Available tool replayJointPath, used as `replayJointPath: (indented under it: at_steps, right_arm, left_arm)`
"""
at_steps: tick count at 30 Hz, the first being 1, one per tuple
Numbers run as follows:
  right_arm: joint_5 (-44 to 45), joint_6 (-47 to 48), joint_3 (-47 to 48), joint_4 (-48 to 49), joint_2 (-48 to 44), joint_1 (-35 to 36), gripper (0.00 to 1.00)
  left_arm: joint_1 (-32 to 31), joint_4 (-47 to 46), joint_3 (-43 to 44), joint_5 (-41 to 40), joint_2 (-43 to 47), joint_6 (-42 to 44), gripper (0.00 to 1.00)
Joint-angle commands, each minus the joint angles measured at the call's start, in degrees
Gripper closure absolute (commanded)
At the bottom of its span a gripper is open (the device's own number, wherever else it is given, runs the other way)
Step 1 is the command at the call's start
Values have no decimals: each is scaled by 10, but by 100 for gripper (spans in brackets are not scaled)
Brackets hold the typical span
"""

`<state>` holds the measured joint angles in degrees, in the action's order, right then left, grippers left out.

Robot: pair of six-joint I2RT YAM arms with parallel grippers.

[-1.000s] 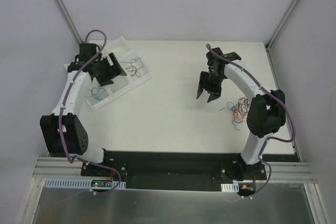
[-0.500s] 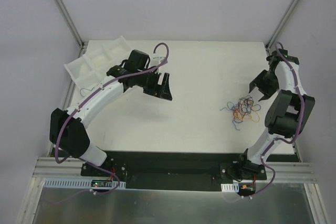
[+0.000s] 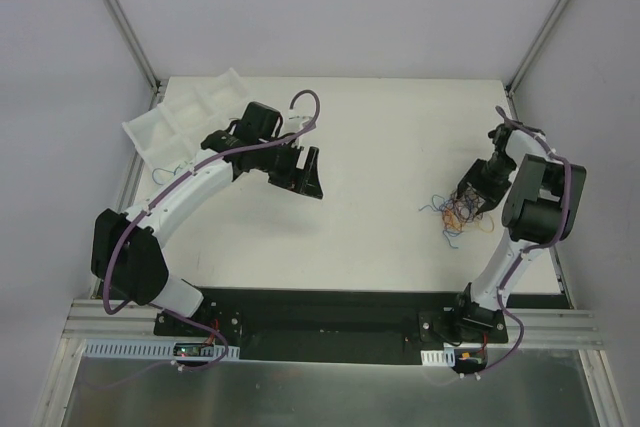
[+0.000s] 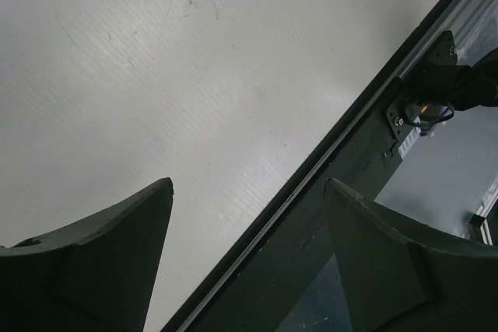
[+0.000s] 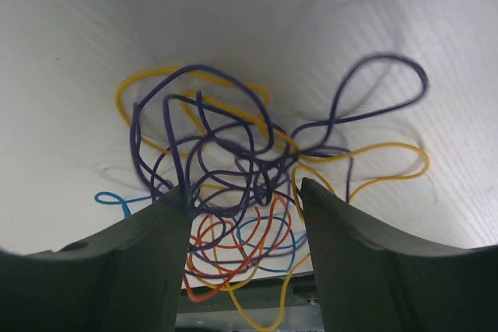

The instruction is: Untangle the cables

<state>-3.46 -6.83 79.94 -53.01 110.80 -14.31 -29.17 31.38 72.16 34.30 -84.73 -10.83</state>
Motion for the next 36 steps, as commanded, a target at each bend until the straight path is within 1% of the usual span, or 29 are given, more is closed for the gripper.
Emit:
replayJointPath:
  at_steps: [1, 3, 8, 10, 13, 17, 20, 22, 27, 29, 31, 36]
  right_arm:
    - [-52, 2, -45, 25, -16, 22, 40]
    - [-66, -3, -69, 38, -28, 47, 40]
    - [-111, -34, -101, 56, -39, 142, 41]
    - [-116, -49, -102, 56, -44, 197, 41]
    - [-145, -78, -102, 63, -52, 282, 41]
    - [-161, -113, -86, 65, -78, 388, 41]
    - [-161, -98, -62, 56, -103, 437, 40]
    - [-155, -89, -61, 45, -126, 438, 40]
    - [-132, -64, -81, 34, -172, 393, 39]
    - [-134, -54, -94, 32, -176, 380, 39]
    - [-147, -37, -101, 33, -174, 380, 40]
    - [-201, -8, -136, 63, -182, 387, 40]
  left_arm:
    - [1, 1, -6, 9, 22, 18, 23]
    - [1, 2, -5, 9, 19, 19, 22]
    - [1, 4, 2, 16, 5, 15, 22]
    - [1, 5, 9, 16, -1, 13, 22]
    - [1, 7, 19, 17, -8, 9, 23]
    - [1, 9, 24, 0, -16, -2, 23]
    - [1, 11, 26, 1, -26, -13, 23]
    - [1, 11, 30, 8, -39, -23, 25]
    - [1, 11, 46, 58, -95, -56, 32]
    - [-2, 12, 54, 80, -126, -68, 36]
    - [-8, 11, 66, 102, -155, -68, 41]
    - [-39, 10, 105, 114, -233, -40, 46]
